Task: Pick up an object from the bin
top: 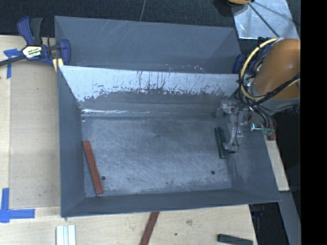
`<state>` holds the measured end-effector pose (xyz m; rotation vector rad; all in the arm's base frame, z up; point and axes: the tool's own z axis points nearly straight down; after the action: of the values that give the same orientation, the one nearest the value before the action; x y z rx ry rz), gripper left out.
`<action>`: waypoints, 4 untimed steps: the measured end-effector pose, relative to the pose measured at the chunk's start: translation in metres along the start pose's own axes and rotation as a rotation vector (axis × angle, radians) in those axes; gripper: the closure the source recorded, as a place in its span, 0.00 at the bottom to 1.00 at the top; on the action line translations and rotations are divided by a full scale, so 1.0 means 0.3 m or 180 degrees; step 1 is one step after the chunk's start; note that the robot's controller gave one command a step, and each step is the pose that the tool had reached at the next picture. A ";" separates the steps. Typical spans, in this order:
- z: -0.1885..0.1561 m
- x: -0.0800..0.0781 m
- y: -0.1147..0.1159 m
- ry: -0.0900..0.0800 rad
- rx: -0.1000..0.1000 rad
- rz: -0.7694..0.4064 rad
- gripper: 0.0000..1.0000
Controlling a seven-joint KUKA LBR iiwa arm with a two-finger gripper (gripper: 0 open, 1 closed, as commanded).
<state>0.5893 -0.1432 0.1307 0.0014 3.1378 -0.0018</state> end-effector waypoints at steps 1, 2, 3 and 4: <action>0.061 -0.026 -0.007 -0.0008 0.0002 -0.0618 0.00; 0.194 0.023 0.006 -0.0001 -0.0002 -0.1347 0.00; 0.192 0.012 -0.028 -0.0006 -0.0025 -0.2327 1.00; 0.192 0.012 -0.028 -0.0006 -0.0025 -0.2326 1.00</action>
Offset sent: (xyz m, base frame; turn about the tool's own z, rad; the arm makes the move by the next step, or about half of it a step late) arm -0.0093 0.0031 -0.0607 -0.4247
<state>0.5858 -0.1517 0.0730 -1.1195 2.9301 0.0082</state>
